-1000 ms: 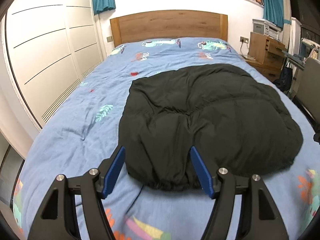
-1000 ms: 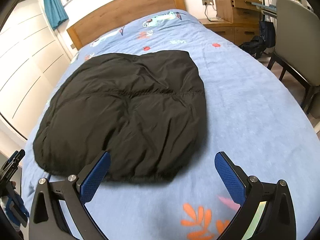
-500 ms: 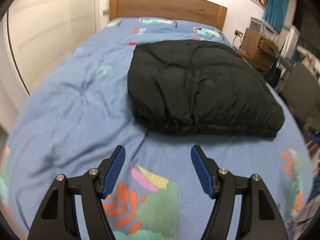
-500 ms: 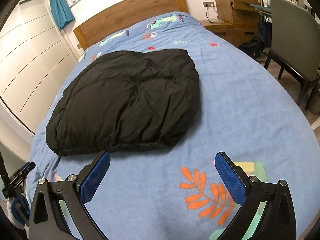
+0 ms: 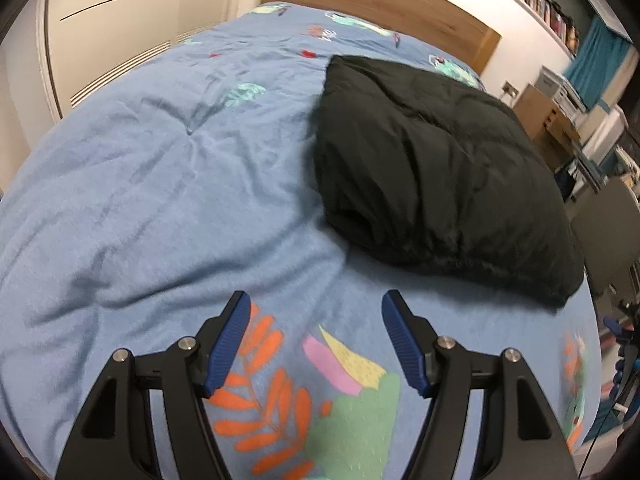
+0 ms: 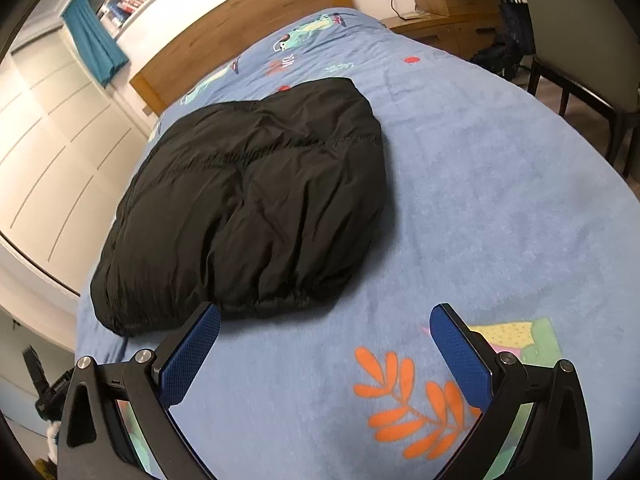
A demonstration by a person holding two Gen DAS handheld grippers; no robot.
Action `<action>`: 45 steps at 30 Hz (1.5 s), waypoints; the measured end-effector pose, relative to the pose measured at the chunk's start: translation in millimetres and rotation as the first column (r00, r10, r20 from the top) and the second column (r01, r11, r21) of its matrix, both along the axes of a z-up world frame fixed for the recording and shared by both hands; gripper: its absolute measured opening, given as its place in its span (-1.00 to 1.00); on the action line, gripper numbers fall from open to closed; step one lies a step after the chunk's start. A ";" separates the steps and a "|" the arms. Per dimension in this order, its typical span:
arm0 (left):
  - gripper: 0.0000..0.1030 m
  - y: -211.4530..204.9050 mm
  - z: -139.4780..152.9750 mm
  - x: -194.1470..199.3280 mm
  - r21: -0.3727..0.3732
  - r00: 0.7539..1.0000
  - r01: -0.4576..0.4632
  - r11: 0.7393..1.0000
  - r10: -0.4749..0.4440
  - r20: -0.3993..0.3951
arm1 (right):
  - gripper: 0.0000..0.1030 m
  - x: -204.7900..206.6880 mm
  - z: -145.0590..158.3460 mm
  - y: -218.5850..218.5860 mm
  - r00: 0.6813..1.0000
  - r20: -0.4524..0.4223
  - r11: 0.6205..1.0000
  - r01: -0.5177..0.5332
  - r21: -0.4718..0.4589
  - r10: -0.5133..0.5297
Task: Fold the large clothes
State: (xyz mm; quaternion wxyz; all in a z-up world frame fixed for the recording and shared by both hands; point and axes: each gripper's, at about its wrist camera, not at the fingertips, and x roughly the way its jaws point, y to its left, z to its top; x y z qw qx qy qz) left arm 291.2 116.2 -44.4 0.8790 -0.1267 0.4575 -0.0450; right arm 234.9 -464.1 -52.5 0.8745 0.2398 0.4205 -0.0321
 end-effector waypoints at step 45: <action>0.61 -14.0 -83.3 214.5 -0.565 0.983 0.085 0.821 -0.161 -0.086 | 0.99 148.6 -110.2 -21.8 0.985 -0.058 0.887 -0.120 0.445 0.163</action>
